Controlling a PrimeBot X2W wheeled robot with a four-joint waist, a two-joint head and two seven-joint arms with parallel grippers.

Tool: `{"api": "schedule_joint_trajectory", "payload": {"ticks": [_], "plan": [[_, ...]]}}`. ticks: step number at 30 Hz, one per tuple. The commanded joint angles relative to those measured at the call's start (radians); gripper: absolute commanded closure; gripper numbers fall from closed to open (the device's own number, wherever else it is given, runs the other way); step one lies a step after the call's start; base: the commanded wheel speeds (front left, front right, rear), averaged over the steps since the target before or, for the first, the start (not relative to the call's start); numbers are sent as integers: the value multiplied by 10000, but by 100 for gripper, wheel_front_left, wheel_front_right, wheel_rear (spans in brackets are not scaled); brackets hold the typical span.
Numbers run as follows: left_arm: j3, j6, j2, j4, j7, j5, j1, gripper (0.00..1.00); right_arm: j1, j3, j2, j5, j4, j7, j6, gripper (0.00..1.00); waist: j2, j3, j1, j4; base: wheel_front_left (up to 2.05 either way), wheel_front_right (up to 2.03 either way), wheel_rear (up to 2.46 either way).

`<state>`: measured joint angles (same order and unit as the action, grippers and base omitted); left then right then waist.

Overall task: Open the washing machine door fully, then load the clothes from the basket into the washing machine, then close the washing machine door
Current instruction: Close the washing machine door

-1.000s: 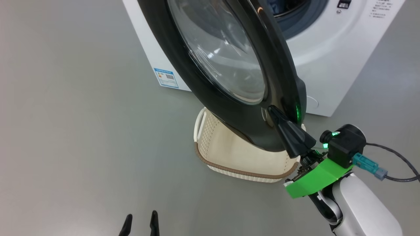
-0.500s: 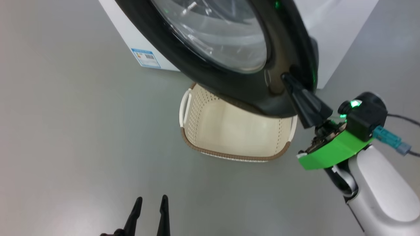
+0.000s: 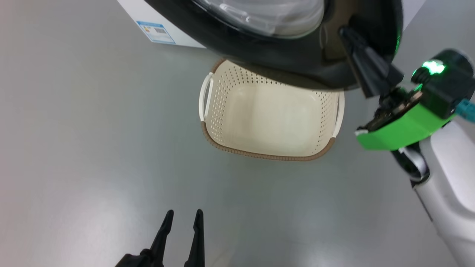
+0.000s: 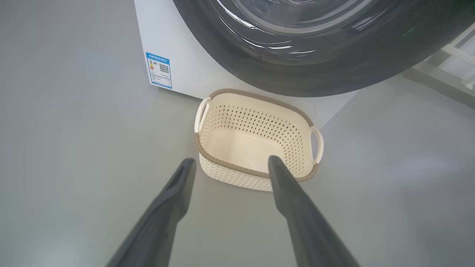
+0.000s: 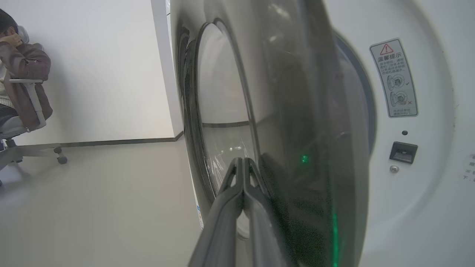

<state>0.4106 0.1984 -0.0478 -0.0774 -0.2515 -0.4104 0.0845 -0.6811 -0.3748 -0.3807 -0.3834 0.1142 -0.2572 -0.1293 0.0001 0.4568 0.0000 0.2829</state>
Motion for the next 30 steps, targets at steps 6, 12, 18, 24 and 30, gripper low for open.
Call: {"api": "schedule_joint_trajectory", "payload": {"ticks": [6, 12, 18, 24, 30], "plan": [[-98, 159, -24, -314, -103, 17, -291, 0, -987, -166, -332, -221, -264, -46, -14, 100, -1, 504, 0, -132, 0, 0, 0], [-140, 231, -24, -304, -103, 103, -329, 0, -1609, -157, -564, -316, -240, -46, -14, 100, -1, 713, 0, -324, 0, 0, 0], [34, 285, -24, -378, -103, 168, -438, 0, -2027, -109, -873, -361, -84, -46, -14, 100, -1, 995, 0, -365, 0, 0, 0], [198, 278, -24, -422, -103, 158, -506, 0, -2356, -114, -1134, -310, 172, -46, -14, 100, -1, 1177, 0, -141, 0, 0, 0], [361, 312, -24, -537, -103, 188, -500, 0, -3082, -75, -1390, -276, 523, -46, -14, 100, -1, 1359, 0, 113, 0, 0, 0]]}}
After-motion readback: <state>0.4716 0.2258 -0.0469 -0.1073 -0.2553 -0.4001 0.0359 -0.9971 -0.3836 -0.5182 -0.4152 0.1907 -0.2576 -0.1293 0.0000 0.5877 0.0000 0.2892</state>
